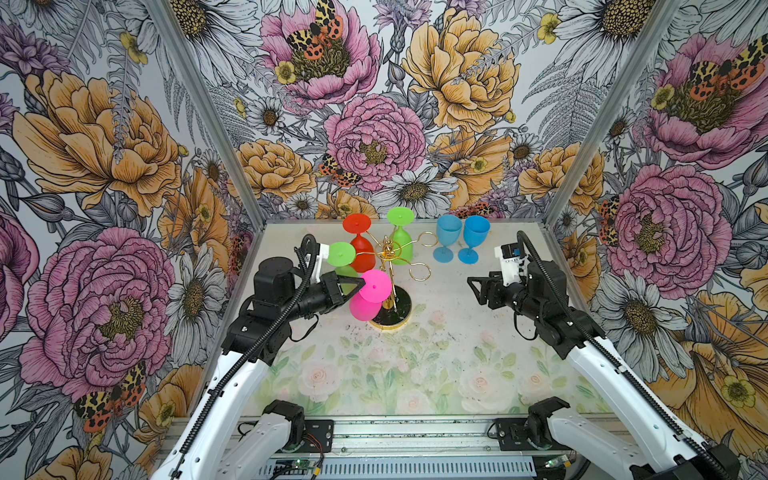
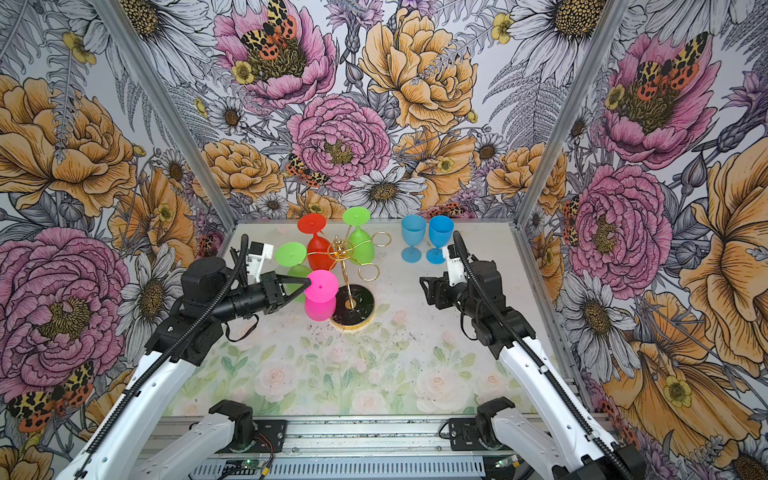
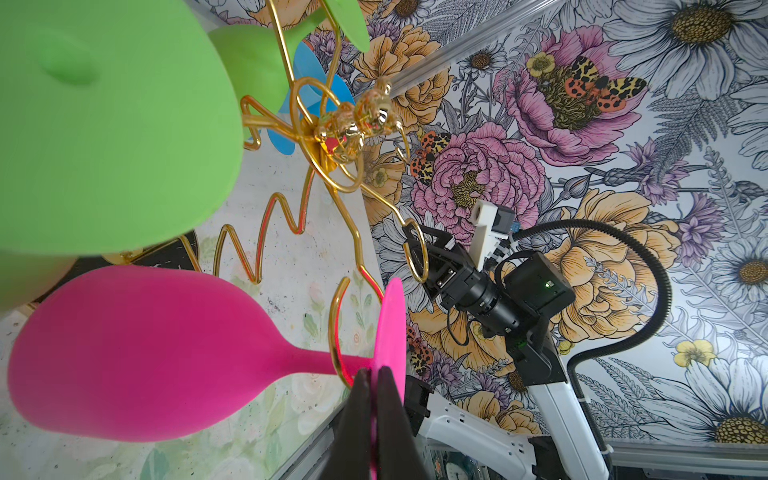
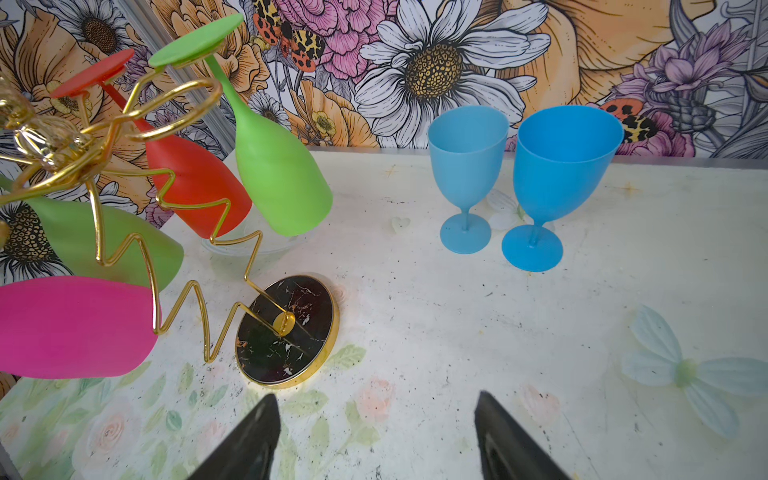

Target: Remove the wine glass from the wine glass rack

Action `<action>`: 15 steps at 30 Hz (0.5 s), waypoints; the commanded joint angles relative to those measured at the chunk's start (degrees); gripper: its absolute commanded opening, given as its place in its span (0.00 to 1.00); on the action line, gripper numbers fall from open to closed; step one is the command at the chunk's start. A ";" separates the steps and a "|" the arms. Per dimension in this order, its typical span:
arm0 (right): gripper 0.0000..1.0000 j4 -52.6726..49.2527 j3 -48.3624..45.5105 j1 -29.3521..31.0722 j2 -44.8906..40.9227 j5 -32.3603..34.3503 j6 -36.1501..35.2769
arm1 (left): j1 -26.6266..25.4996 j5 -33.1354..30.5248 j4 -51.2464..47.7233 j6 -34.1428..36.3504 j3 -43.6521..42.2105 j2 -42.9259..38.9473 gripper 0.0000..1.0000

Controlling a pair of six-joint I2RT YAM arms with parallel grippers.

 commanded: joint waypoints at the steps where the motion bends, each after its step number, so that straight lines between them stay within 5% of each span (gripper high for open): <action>1: 0.74 1.37 -0.27 0.47 -1.14 1.06 0.66 | 0.77 1.94 1.93 -0.84 1.12 -0.06 0.00; 15: 0.74 2.01 -0.15 0.51 -0.98 0.71 0.70 | 2.06 4.39 7.32 -5.40 0.59 1.03 0.00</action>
